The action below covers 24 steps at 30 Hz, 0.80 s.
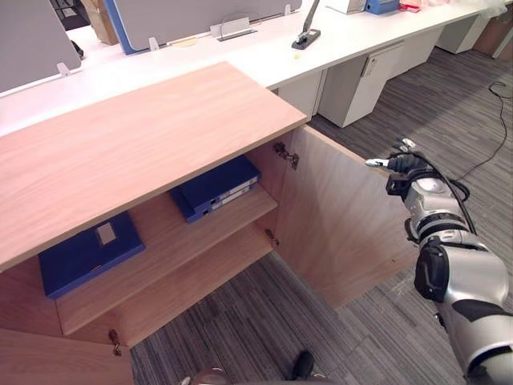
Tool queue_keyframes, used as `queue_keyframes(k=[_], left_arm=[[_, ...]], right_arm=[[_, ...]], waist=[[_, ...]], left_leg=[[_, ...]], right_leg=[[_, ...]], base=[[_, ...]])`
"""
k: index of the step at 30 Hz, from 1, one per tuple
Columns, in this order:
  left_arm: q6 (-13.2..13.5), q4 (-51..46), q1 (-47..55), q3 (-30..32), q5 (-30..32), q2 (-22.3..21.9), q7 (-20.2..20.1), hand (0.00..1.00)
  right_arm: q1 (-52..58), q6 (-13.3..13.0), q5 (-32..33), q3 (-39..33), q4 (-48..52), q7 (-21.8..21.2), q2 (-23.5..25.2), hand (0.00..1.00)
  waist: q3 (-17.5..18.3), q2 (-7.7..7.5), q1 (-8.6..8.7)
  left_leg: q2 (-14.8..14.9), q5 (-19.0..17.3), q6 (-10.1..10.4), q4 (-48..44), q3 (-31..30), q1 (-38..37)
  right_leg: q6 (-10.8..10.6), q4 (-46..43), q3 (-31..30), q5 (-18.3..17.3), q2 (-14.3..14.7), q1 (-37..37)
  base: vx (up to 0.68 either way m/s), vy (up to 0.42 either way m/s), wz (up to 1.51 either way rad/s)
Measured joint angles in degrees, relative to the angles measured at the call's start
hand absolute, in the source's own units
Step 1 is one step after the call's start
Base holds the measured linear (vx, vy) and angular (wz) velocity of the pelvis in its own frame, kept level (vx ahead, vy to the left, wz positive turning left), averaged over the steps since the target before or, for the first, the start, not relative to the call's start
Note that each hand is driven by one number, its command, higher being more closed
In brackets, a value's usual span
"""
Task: Walk over to the cabinet, pick up the folder, carry it to the office cabinet, place the folder inside the office cabinet, then close the office cabinet door
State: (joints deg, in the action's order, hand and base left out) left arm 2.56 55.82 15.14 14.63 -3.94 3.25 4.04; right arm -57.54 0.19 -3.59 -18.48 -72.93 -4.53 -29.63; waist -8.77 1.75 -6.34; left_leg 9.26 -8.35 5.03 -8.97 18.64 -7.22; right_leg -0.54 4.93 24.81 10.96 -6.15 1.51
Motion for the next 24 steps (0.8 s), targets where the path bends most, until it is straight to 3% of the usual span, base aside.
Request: queue_keyframes(k=[3,7,9,11,12,14,15,16,17,18,24], left_arm=[[-0.4,0.0,-0.4,-0.2,1.1,0.3,-0.3,0.00],[-0.6,-0.1,-0.6,-0.1,2.0,0.9,-1.0,0.00],[-0.8,-0.1,-0.6,-0.2,2.1,1.2,-1.2,0.00],[-1.0,0.0,-0.1,-0.6,2.1,1.4,-1.3,0.00],[-1.0,0.0,0.4,-0.7,2.1,1.6,-1.3,0.00],[-1.0,0.0,1.6,-0.7,1.6,1.5,-1.5,0.00],[-0.8,-0.2,1.3,-0.7,1.4,1.5,-2.0,0.00],[-0.7,-0.3,1.3,-0.7,1.4,1.5,-2.1,0.00],[-0.3,-0.2,0.9,-0.6,1.3,1.5,-2.4,0.00],[-0.3,-0.2,1.0,-0.3,1.2,1.6,-2.5,0.00],[0.5,-0.1,-1.0,1.1,1.5,1.4,-2.5,0.00]], right_arm=[[1.4,0.2,-5.2,-5.2,0.0,-0.9,0.6,0.00],[3.5,0.2,-9.9,-2.5,0.3,-1.7,0.5,0.00],[6.5,0.6,-10.5,9.2,4.3,-2.0,-0.6,0.00],[13.3,0.6,-12.9,39.1,22.1,-5.0,-7.9,0.00],[14.4,0.5,-13.1,45.3,26.9,-6.0,-10.3,0.00],[15.6,4.3,-3.3,57.7,40.3,-9.8,-16.2,0.00],[15.6,4.7,1.2,62.6,45.7,-12.9,-21.6,0.00],[15.6,4.8,2.7,63.7,47.5,-14.2,-23.3,0.00],[16.1,4.7,5.5,69.7,55.0,-19.3,-30.7,0.00],[18.4,4.8,9.5,71.2,61.0,-22.2,-34.5,0.00],[28.5,7.5,26.5,72.8,78.7,-33.1,-38.1,0.00]], waist=[[0.0,-0.06,-0.15],[0.6,-0.81,-0.13],[0.9,-1.21,-0.02],[1.5,-1.62,0.78],[2.3,-1.73,1.24],[4.1,-1.78,2.73],[4.4,-1.56,2.65],[4.5,-1.62,2.67],[4.5,-1.78,2.66],[4.7,-2.20,2.85],[4.8,-2.67,3.21]], left_leg=[[0.0,0.0,0.0,0.1,-0.1,-0.7],[0.0,-0.1,0.1,0.2,-0.1,-0.9],[0.1,-0.2,0.1,0.2,0.3,-0.9],[0.4,-0.4,0.0,-0.6,1.9,-0.3],[0.6,-0.5,-0.1,-1.3,2.3,0.4],[1.6,-0.8,0.0,-3.5,2.7,1.2],[2.0,-1.0,0.2,-4.4,2.6,1.3],[2.1,-1.0,0.2,-4.5,2.6,1.3],[2.8,-1.0,0.2,-5.2,2.4,1.3],[3.5,-1.0,0.2,-5.9,2.2,1.3],[6.0,-1.0,0.2,-7.7,0.7,1.1]], right_leg=[[-0.1,0.0,0.0,-0.2,0.0,0.8],[-0.2,0.0,-0.1,-0.4,0.0,0.9],[-0.2,0.0,-0.5,-0.4,0.2,0.7],[-0.3,-0.1,-2.4,-0.2,0.5,-0.8],[-0.3,-0.1,-2.8,-0.2,0.7,-1.5],[-0.1,-0.2,-4.5,-0.5,1.6,-2.4],[0.1,-0.2,-4.7,-0.9,2.0,-2.1],[0.2,-0.2,-4.7,-0.9,2.1,-2.1],[0.4,-0.2,-4.7,-1.4,2.5,-1.7],[0.7,-0.2,-4.7,-1.9,3.2,-1.3],[1.8,-0.2,-4.6,-3.4,5.3,-0.2]], base=[[0.00,0.000,0.00],[-0.01,0.009,-0.01],[-0.01,0.017,-0.13],[0.01,0.025,-0.33],[0.05,0.005,-0.42],[0.09,-0.022,-0.42],[0.09,-0.022,-0.20],[0.10,-0.016,-0.07],[0.13,-0.024,-0.05],[0.13,-0.030,-0.05],[0.11,-0.030,-0.02]])
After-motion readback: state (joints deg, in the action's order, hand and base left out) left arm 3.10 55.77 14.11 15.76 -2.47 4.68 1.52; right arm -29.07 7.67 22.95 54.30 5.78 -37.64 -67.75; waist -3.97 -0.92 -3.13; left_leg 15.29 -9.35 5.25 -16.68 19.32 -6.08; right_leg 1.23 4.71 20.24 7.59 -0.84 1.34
